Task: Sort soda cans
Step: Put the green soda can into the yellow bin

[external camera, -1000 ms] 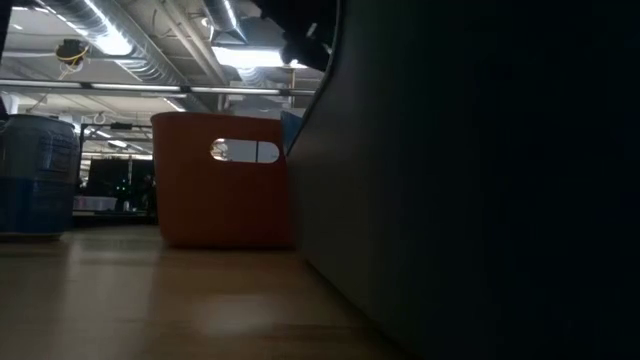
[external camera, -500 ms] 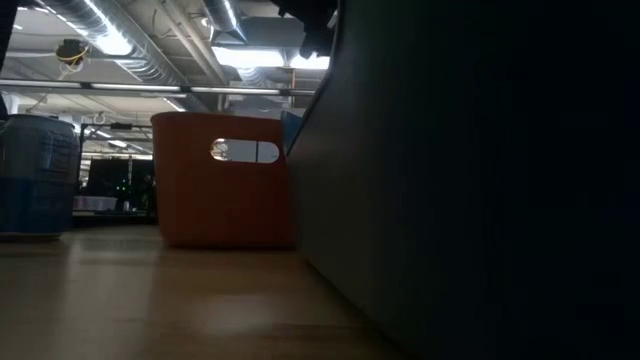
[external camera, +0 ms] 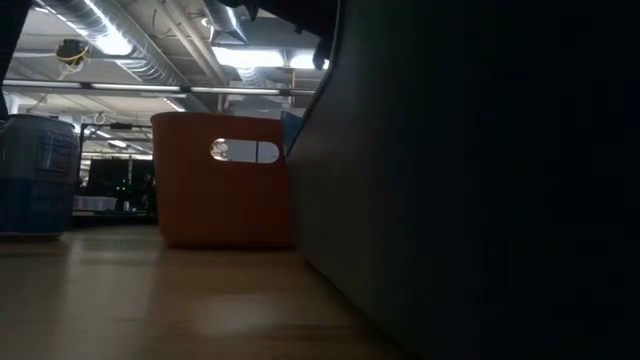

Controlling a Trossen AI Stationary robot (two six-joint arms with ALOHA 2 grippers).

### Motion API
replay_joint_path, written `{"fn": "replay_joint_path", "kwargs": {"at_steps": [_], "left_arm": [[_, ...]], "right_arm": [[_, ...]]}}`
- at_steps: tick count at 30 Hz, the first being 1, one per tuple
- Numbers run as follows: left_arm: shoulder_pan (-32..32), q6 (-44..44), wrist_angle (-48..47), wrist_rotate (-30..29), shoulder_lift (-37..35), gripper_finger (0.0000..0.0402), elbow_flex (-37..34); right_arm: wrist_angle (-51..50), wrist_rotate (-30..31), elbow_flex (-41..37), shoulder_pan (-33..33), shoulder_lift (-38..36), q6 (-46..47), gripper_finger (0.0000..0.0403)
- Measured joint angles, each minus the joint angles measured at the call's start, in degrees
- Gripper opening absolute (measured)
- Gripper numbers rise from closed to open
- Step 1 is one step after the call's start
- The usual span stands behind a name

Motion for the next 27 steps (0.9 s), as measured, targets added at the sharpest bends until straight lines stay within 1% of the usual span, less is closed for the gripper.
{"fn": "replay_joint_path", "kwargs": {"at_steps": [3,8,12,17,21,27], "left_arm": [[0.20,-0.14,0.59,-0.48,-0.04,0.0287,0.13],[0.49,-0.33,-1.62,-2.35,0.51,0.0287,0.09],[0.67,-0.27,-0.86,-3.56,1.71,0.0286,0.11],[1.49,-2.54,-1.25,-4.42,4.60,0.0286,0.10],[1.69,-3.32,-0.95,-6.69,6.46,0.0286,0.11],[1.73,-4.39,1.01,-6.65,8.43,0.0286,0.04]], "right_arm": [[-3.38,0.26,0.03,-0.01,-0.47,0.04,0.0005],[-13.72,5.87,3.22,-0.01,-5.77,0.10,0.0005],[-17.34,6.53,3.73,-0.01,-9.86,1.97,0.0005],[-19.59,6.58,3.75,-0.01,-12.65,2.94,0.0005],[-20.03,6.61,3.75,-0.03,-12.78,2.97,0.0005],[-19.70,6.63,3.75,-0.05,-12.74,2.97,0.0005]]}}
